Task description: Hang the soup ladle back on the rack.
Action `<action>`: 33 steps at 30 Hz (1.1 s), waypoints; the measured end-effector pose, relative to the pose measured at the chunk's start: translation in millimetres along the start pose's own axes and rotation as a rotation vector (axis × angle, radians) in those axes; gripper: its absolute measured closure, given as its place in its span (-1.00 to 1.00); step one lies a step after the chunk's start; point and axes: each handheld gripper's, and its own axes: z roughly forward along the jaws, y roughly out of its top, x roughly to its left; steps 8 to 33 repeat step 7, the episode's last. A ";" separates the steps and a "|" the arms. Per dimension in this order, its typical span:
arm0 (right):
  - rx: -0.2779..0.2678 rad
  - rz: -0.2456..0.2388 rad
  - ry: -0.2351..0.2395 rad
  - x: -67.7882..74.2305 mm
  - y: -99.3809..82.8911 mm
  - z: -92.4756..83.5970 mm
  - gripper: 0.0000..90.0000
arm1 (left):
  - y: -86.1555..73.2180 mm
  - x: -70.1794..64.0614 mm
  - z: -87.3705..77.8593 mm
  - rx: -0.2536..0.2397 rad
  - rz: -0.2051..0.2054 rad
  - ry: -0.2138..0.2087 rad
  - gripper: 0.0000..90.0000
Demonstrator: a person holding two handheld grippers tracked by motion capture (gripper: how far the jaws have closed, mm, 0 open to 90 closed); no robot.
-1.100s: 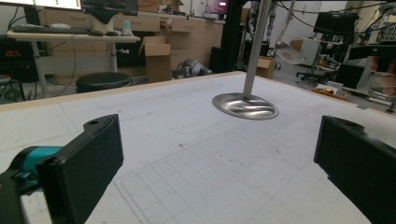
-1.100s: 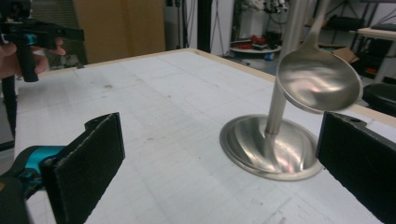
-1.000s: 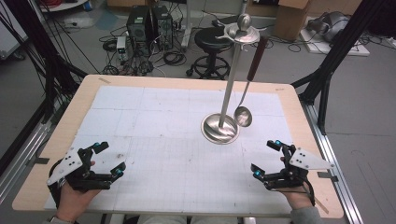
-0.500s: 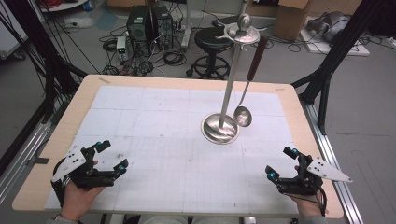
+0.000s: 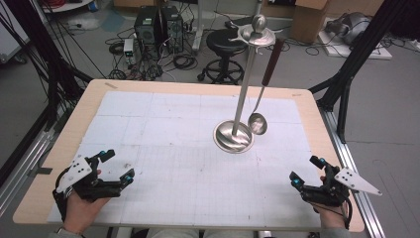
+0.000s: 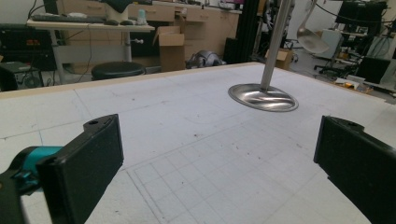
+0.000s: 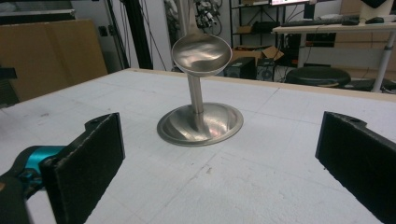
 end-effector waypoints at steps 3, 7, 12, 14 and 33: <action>0.002 -0.002 0.003 0.8 0.3 0.3 -1.00 | -0.2 0.4 -0.2 -0.001 -0.003 0.003 -0.96; 0.007 -0.002 0.016 2.5 0.7 1.8 -1.00 | -0.2 -0.1 -0.1 0.001 -0.003 0.006 -0.96; 0.007 -0.002 0.016 2.5 0.7 1.8 -1.00 | -0.2 -0.1 -0.1 0.001 -0.003 0.006 -0.96; 0.007 -0.002 0.016 2.5 0.7 1.8 -1.00 | -0.2 -0.1 -0.1 0.001 -0.003 0.006 -0.96; 0.007 -0.002 0.016 2.5 0.7 1.8 -1.00 | -0.2 -0.1 -0.1 0.001 -0.003 0.006 -0.96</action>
